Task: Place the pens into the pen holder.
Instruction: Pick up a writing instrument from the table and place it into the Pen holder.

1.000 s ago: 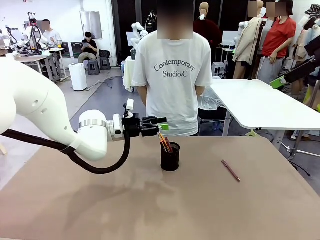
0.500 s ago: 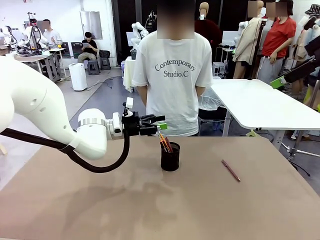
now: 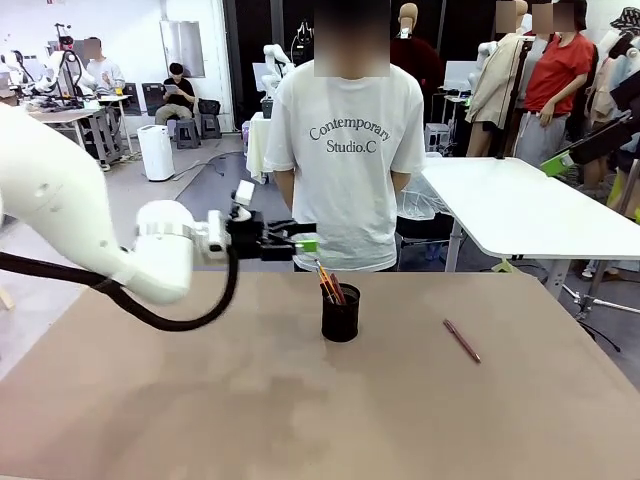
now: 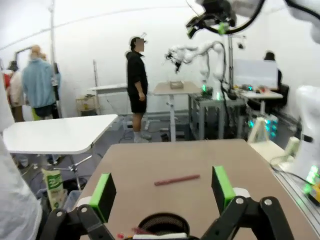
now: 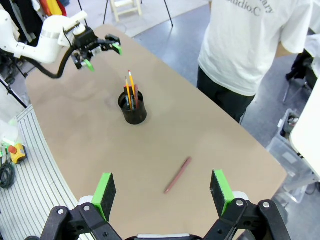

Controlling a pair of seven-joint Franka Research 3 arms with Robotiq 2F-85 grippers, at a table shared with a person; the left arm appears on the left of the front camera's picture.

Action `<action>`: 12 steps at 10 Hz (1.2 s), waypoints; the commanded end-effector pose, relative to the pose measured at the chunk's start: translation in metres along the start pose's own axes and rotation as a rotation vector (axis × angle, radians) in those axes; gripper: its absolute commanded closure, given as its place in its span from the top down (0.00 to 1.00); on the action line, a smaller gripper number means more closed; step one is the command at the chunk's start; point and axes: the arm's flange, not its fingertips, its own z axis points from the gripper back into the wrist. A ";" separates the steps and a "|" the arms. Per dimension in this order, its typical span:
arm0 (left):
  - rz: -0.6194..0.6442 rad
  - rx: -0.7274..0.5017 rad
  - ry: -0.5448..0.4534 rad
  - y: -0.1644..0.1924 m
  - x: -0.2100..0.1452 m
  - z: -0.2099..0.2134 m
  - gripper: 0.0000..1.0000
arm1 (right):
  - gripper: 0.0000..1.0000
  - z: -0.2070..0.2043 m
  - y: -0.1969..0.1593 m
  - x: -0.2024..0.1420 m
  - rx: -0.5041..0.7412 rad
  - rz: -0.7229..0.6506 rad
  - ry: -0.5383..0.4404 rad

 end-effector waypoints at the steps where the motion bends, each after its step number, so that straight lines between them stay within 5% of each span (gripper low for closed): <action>1: -0.018 -0.115 0.103 0.004 0.040 0.051 1.00 | 1.00 0.000 0.000 0.002 0.008 0.004 -0.021; 6: -0.027 -0.150 0.399 0.019 0.109 0.115 1.00 | 1.00 0.000 0.000 0.002 0.008 0.004 -0.021; 12: 0.030 -0.161 0.540 0.021 0.136 0.140 1.00 | 1.00 0.000 0.000 0.002 0.008 0.004 -0.021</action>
